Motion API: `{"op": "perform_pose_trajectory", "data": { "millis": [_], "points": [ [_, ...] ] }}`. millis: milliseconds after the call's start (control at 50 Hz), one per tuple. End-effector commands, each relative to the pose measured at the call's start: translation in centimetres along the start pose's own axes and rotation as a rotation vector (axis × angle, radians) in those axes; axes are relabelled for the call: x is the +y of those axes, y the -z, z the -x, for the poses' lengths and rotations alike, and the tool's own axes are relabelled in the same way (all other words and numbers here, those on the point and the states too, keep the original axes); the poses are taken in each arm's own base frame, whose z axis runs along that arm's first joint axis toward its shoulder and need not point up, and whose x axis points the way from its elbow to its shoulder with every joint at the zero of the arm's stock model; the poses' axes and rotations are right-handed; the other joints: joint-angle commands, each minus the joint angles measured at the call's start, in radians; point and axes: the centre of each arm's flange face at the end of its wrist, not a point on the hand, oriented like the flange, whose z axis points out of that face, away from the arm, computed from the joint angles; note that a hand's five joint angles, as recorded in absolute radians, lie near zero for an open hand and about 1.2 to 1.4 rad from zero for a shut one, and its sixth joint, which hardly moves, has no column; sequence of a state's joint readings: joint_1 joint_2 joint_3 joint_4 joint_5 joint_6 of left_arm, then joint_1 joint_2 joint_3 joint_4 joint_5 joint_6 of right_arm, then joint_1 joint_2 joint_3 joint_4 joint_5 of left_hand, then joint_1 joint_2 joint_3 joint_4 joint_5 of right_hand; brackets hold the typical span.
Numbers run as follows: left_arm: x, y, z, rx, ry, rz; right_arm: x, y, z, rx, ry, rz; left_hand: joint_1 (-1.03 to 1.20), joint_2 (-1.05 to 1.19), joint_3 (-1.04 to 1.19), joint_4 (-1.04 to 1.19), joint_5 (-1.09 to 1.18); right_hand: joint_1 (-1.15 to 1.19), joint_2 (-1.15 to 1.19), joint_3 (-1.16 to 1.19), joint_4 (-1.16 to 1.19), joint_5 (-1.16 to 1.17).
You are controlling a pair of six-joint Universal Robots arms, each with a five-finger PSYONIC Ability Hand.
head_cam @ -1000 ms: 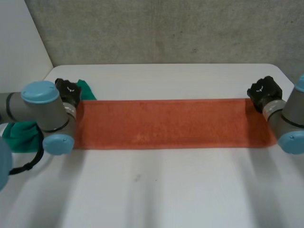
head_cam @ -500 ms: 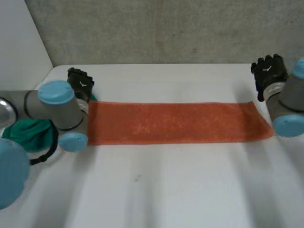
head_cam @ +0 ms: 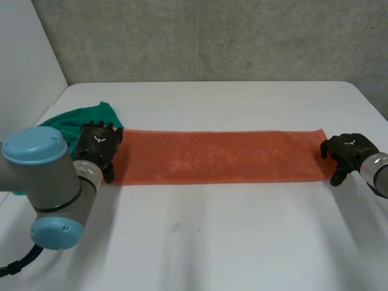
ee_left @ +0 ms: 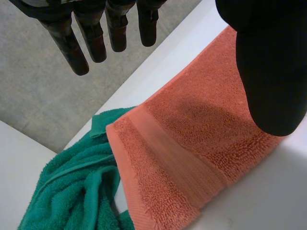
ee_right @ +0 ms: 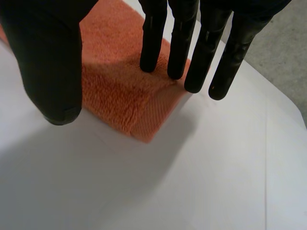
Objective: Fold the laundry.
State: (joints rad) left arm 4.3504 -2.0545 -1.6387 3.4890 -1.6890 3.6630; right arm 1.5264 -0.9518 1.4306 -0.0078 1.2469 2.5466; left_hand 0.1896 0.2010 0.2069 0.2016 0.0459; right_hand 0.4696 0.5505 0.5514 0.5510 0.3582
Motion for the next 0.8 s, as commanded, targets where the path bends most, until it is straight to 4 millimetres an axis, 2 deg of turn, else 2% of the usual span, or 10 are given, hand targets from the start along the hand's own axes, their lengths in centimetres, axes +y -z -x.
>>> {"op": "perform_pose_trajectory", "data": {
  "millis": [20,80,180,340,480,580,640,720,740,800],
  "points": [
    [0.4,0.0,-0.4,0.008,-0.008,0.011,1.6,-1.7,0.3,0.011,0.007,-0.007,-0.005,-0.017,-0.023,-0.017,-0.036,0.399,0.318,0.317,0.317,0.335],
    [0.4,0.0,-0.4,0.007,-0.008,0.013,1.5,-1.9,0.1,0.019,0.009,-0.012,-0.005,-0.017,-0.023,-0.017,-0.036,0.917,0.836,0.835,0.836,0.854],
    [0.4,0.1,-0.4,0.003,-0.006,0.015,1.6,-1.8,-1.7,0.070,-0.002,-0.006,-0.005,-0.017,-0.023,-0.017,-0.036,0.927,0.846,0.845,0.845,0.864],
    [0.1,0.5,0.0,-0.005,-0.003,0.010,1.0,-0.1,-7.4,0.218,-0.009,-0.018,-0.003,-0.014,-0.020,-0.014,-0.033,0.927,0.846,0.845,0.845,0.864],
    [0.0,1.0,0.2,-0.006,0.000,0.012,2.9,0.5,-12.5,0.389,0.199,0.111,-0.005,-0.017,-0.023,-0.017,-0.036,0.927,0.846,0.845,0.845,0.864],
    [0.0,1.1,0.2,-0.006,-0.002,0.012,2.0,0.6,-13.9,0.474,0.361,0.160,-0.005,-0.017,-0.023,-0.017,-0.036,0.927,0.846,0.845,0.845,0.864],
    [-0.2,1.2,0.2,-0.007,-0.001,0.007,0.4,0.3,-12.8,0.459,0.383,0.112,-0.005,-0.017,-0.023,-0.017,-0.036,0.927,0.846,0.845,0.845,0.864],
    [-0.5,1.2,0.4,-0.011,0.000,-0.001,-5.0,-0.5,-6.7,0.362,0.456,-0.079,-0.005,-0.017,-0.023,-0.017,-0.036,0.927,0.846,0.845,0.845,0.864],
    [-0.6,1.3,0.5,-0.013,0.002,-0.004,-7.1,-0.5,-3.7,0.303,0.488,-0.164,-0.005,-0.017,-0.023,-0.017,-0.036,0.927,0.846,0.845,0.845,0.864],
    [-0.8,1.3,0.7,-0.019,0.003,-0.009,-9.5,-0.2,1.0,0.197,0.534,-0.290,-0.005,-0.017,-0.023,-0.017,-0.036,0.927,0.846,0.845,0.845,0.864]
  ]
}}
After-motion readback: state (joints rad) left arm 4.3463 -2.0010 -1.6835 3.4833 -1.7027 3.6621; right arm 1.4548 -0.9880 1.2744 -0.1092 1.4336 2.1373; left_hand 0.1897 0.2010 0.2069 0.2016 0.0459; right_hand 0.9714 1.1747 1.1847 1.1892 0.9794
